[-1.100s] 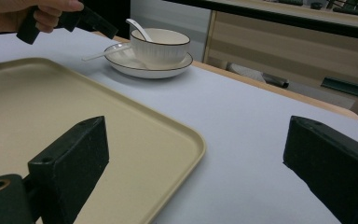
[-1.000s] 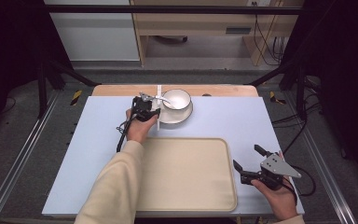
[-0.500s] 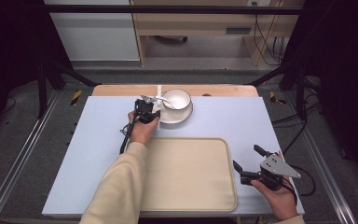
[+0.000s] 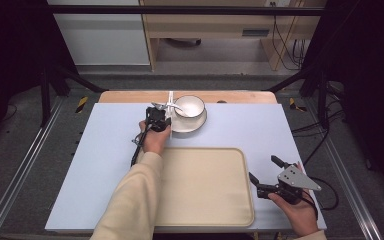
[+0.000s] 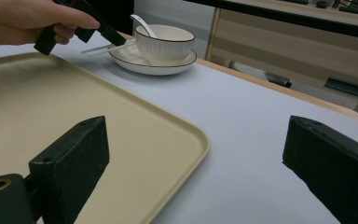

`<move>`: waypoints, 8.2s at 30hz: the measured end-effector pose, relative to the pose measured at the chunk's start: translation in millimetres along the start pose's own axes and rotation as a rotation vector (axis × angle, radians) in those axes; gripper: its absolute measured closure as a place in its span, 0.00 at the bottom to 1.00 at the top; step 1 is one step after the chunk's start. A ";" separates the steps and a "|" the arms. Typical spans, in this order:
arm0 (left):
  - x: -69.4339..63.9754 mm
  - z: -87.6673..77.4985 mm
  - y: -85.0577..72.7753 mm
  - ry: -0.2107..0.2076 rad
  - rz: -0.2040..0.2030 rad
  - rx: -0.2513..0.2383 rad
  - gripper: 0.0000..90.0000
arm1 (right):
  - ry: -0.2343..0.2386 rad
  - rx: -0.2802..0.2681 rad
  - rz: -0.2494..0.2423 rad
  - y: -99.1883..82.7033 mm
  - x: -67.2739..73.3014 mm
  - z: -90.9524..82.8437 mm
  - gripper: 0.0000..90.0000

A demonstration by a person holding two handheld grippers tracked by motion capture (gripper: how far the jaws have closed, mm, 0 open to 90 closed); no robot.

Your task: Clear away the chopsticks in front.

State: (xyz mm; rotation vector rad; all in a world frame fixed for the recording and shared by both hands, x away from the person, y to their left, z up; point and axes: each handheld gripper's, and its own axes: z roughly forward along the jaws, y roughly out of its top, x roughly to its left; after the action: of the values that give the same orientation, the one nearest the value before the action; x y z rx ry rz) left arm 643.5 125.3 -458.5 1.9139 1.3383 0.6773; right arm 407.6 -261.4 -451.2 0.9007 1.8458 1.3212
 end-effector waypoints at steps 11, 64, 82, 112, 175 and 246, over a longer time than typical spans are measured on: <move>-1.0 3.0 -0.9 0.032 -0.037 -0.008 0.89 | 0.004 -0.001 -0.006 -0.3 0.2 0.7 0.08; 12.8 -186.3 -107.1 0.071 -0.181 -0.200 0.95 | 0.020 0.001 0.017 -0.2 -0.4 -0.4 0.05; -19.8 -212.2 -160.7 0.078 -0.233 -0.210 0.95 | 0.023 0.018 0.039 -2.6 -0.7 2.2 0.05; -42.4 -219.4 -200.5 0.109 -0.288 -0.148 0.94 | 0.037 0.026 0.052 -3.3 0.7 3.9 0.06; -6.5 -128.5 -39.2 -0.100 0.158 -0.099 0.27 | 0.036 0.042 0.012 -4.5 0.3 3.9 0.05; 6.7 -12.6 1.9 0.004 0.050 -0.040 0.94 | 0.062 0.064 -0.013 -4.5 3.8 5.7 0.06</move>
State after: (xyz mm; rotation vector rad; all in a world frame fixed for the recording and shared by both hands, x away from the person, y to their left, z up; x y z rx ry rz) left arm 637.4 134.3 -449.0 1.9198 1.2739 0.7279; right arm 409.7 -256.6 -457.5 0.8883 1.9488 1.3017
